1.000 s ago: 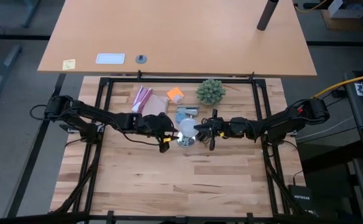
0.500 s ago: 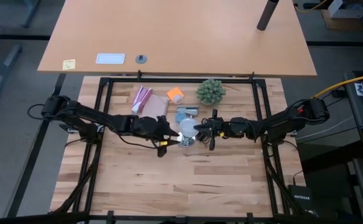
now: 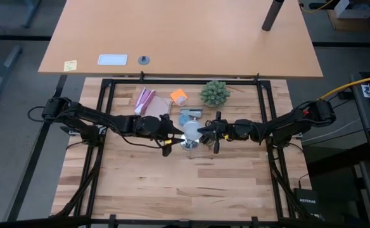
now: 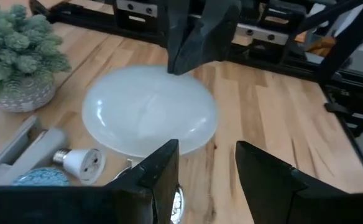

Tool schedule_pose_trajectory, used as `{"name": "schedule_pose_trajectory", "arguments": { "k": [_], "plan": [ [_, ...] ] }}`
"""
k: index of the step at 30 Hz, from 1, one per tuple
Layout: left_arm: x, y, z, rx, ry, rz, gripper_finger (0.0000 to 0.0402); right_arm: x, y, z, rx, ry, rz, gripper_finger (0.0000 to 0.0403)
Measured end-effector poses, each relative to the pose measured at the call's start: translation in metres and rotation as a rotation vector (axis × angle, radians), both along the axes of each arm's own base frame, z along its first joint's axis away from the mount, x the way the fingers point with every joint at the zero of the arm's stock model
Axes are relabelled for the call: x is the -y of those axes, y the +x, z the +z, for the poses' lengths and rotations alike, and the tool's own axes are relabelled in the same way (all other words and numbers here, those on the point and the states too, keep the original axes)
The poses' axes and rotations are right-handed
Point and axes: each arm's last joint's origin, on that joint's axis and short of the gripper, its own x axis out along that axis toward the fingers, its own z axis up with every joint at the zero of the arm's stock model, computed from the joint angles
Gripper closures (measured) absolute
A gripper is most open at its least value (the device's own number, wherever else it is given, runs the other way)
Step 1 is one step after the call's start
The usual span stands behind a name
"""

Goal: Screw lightbulb
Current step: Insert the lightbulb into the silver lamp socket

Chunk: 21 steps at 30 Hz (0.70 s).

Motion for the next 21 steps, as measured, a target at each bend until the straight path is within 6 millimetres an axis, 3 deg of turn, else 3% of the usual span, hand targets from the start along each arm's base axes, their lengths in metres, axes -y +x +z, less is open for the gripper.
{"name": "schedule_pose_trajectory", "arguments": {
  "k": [21],
  "plan": [
    [-0.019,-0.001,-0.003,-0.032,0.042,0.139,0.0251,-0.001,0.000,0.000,0.003,0.010,0.022,0.0386]
  ]
}}
